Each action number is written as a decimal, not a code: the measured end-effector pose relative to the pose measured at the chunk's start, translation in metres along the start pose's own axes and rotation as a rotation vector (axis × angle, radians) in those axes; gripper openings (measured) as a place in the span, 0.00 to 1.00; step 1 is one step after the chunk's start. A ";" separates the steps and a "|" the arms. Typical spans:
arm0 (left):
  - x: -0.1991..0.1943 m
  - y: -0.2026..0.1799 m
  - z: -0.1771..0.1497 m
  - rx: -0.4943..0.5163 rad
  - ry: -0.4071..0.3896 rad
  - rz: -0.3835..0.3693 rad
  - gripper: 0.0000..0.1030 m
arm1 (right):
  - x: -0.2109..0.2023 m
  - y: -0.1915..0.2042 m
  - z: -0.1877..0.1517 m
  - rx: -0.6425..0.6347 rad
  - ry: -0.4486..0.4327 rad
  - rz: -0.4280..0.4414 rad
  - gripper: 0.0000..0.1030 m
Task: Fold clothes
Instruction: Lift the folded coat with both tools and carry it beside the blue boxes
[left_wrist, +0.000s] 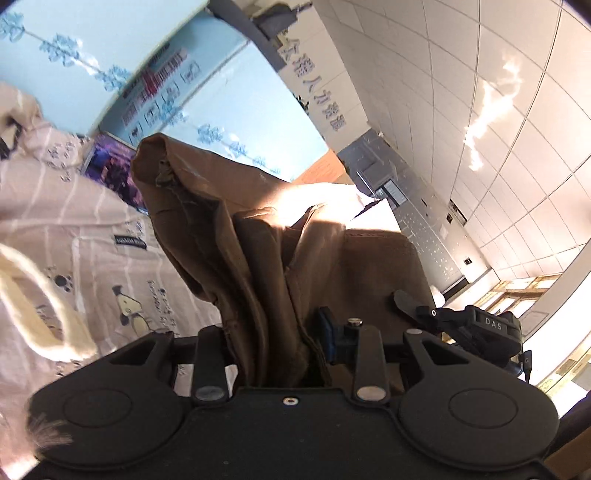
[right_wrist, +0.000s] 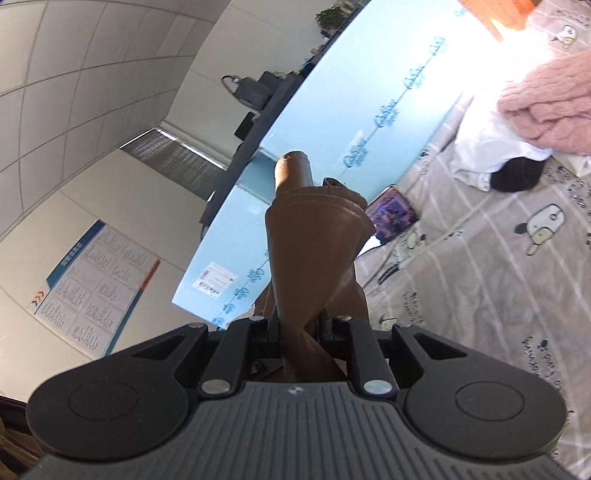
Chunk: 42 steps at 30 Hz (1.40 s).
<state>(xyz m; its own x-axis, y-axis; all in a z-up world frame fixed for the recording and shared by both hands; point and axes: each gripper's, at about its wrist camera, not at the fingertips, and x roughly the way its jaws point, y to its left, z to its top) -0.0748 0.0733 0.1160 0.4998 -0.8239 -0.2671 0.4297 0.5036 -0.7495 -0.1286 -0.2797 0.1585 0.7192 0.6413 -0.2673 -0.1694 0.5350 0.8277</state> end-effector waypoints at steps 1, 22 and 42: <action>-0.015 0.001 0.001 0.003 -0.038 0.016 0.33 | 0.010 0.007 -0.001 -0.008 0.019 0.035 0.12; -0.286 -0.036 0.009 0.192 -0.686 0.489 0.34 | 0.249 0.182 -0.066 -0.121 0.474 0.776 0.12; -0.200 0.148 0.039 -0.045 -0.365 0.744 0.34 | 0.401 0.075 -0.106 -0.097 0.607 0.174 0.14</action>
<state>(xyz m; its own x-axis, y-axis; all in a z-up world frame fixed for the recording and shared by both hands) -0.0820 0.3223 0.0820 0.8577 -0.1398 -0.4948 -0.1361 0.8662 -0.4807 0.0751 0.0760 0.0612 0.1706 0.9055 -0.3886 -0.3297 0.4241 0.8435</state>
